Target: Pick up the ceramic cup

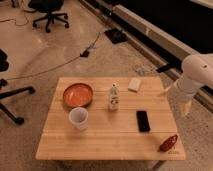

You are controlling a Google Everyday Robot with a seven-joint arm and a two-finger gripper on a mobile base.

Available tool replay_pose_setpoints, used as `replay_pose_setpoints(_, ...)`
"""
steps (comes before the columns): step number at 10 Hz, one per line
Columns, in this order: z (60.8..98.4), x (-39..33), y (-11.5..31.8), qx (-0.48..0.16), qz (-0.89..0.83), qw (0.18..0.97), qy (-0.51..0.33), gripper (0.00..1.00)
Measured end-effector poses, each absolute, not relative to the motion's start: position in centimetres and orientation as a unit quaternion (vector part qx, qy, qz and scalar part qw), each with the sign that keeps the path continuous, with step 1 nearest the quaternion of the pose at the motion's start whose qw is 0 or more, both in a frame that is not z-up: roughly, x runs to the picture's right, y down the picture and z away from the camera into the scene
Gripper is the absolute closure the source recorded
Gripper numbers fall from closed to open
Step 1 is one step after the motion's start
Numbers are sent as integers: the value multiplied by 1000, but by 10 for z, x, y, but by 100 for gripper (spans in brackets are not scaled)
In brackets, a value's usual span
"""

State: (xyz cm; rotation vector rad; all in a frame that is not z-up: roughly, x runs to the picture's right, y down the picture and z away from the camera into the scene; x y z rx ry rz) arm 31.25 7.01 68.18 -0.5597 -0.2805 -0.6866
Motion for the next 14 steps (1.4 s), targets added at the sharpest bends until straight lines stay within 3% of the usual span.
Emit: replay_pose_setpoints(14,676,248,50,-263,-409,863,-139,20)
